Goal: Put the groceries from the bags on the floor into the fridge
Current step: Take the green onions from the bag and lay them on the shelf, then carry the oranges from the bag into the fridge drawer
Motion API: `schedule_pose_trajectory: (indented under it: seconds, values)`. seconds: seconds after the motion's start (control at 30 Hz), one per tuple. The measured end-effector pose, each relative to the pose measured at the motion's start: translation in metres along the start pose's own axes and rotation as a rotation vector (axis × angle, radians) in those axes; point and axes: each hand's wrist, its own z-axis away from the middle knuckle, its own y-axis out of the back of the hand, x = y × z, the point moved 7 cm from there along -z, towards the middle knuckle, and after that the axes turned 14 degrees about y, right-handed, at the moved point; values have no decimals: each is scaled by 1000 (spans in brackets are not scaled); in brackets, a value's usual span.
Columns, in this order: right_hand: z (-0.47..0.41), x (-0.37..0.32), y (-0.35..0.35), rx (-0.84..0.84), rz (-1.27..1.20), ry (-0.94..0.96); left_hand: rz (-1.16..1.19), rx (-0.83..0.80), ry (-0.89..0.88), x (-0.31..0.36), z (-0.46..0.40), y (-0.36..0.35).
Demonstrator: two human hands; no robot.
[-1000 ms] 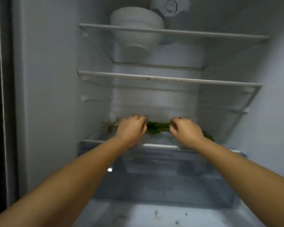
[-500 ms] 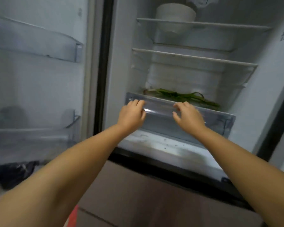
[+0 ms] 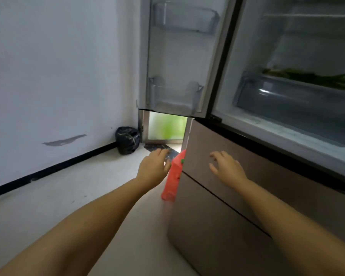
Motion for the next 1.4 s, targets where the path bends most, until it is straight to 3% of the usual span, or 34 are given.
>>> schedule_pose_trajectory:
  seconds: [0.2, 0.5, 0.63, 0.9, 1.4]
  values:
    - [0, -167, -77, -113, -136, 126, -136, 4, 210, -169, 110, 87]
    - [29, -559, -163, -270, -339, 508, -491, 20, 447, -399, 305, 326]
    - [39, -691, -169, -301, -342, 699, -451, 119, 662, -469, 371, 410]
    - [1, -833, -201, -371, -269, 861, -373, 161, 938, -585, 428, 479]
    - [-190, -1060, -295, -494, -237, 990, -379, 152, 1108, -828, 332, 584]
